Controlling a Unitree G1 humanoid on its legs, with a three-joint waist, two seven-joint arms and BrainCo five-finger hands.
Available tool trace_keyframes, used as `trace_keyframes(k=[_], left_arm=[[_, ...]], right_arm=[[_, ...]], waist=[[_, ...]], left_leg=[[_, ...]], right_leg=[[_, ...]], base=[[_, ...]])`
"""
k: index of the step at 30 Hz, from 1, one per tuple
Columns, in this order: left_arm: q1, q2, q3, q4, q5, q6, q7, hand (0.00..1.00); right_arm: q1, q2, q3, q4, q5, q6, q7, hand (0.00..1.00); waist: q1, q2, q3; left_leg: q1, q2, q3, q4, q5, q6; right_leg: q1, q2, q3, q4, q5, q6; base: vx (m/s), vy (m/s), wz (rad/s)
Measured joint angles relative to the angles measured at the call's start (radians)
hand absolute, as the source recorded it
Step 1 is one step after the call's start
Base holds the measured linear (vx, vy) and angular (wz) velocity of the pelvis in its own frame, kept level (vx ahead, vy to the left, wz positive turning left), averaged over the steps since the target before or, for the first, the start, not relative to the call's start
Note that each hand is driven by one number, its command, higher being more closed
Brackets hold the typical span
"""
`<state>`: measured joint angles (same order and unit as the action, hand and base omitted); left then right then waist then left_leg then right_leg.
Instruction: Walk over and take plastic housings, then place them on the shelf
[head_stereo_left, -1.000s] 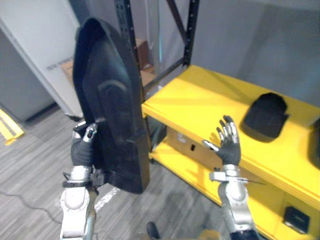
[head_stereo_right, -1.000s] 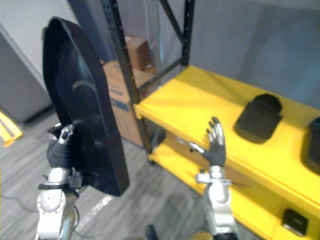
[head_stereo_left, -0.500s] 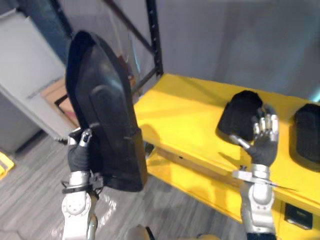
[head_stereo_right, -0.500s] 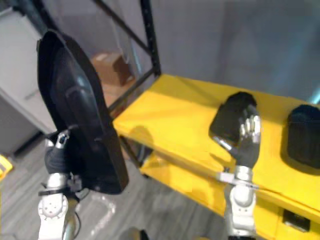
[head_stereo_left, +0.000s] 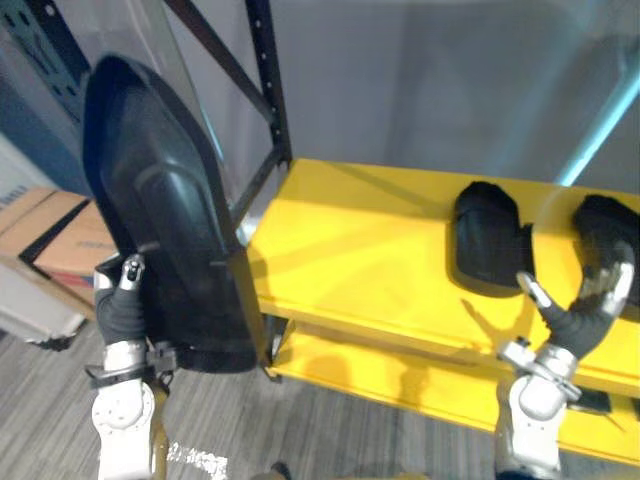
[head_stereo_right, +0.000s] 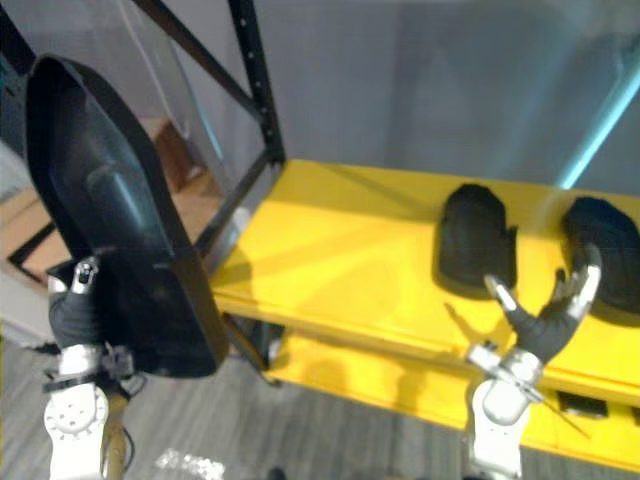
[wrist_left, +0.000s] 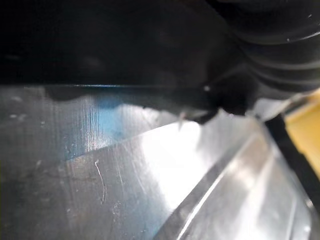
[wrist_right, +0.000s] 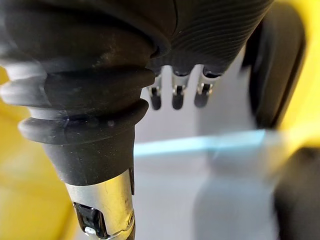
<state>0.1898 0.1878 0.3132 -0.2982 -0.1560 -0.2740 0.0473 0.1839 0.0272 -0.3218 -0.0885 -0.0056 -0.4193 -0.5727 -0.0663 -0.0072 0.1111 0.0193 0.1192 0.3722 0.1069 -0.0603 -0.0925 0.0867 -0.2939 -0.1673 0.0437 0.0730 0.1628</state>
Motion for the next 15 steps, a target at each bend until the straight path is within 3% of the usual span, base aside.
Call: trace_keyframes(k=[4,6,9,13,15], left_arm=[[0.002,-0.001,0.021,0.000,-0.003,0.066,-0.022,1.00],[0.006,-0.002,0.032,0.001,-0.007,0.091,-0.034,1.00],[0.003,0.000,0.033,0.001,-0.047,0.114,-0.063,1.00],[-0.077,0.013,0.028,0.030,-0.089,0.156,-0.077,1.00],[-0.149,0.073,0.011,0.093,-0.103,0.197,-0.077,1.00]], right_arm=[[0.071,0.030,-0.167,0.160,-0.056,0.097,-0.127,0.00],[0.092,0.028,-0.254,0.248,-0.044,0.126,-0.152,0.00],[0.133,0.024,-0.323,0.372,-0.028,0.145,-0.157,0.00],[0.165,0.026,-0.356,0.499,0.012,0.146,-0.142,0.00],[0.166,0.029,-0.356,0.575,0.067,0.160,-0.085,0.00]], waist=[[-0.009,-0.007,-0.024],[-0.012,0.018,-0.026],[-0.018,0.058,-0.049],[-0.019,0.078,-0.065],[-0.017,0.082,-0.068]], left_leg=[[0.022,-0.003,0.039,-0.031,0.000,-0.004],[0.038,0.003,0.055,-0.044,0.004,-0.010],[0.072,0.017,0.079,-0.085,0.019,-0.029],[0.103,0.031,0.106,-0.128,0.028,-0.041],[0.117,0.031,0.123,-0.153,0.036,-0.054]], right_leg=[[0.001,0.004,-0.028,-0.037,0.014,0.003],[0.001,0.011,-0.029,-0.041,0.014,0.003],[0.005,0.032,-0.030,-0.043,0.014,0.003],[0.021,0.046,-0.055,-0.058,0.014,0.002],[0.021,0.051,-0.059,-0.065,0.004,-0.007]], base=[[0.04,0.010,-0.31],[0.02,-0.036,-0.18],[0.00,-0.055,-0.22],[-0.04,-0.059,-0.12],[-0.08,-0.048,-0.18]])
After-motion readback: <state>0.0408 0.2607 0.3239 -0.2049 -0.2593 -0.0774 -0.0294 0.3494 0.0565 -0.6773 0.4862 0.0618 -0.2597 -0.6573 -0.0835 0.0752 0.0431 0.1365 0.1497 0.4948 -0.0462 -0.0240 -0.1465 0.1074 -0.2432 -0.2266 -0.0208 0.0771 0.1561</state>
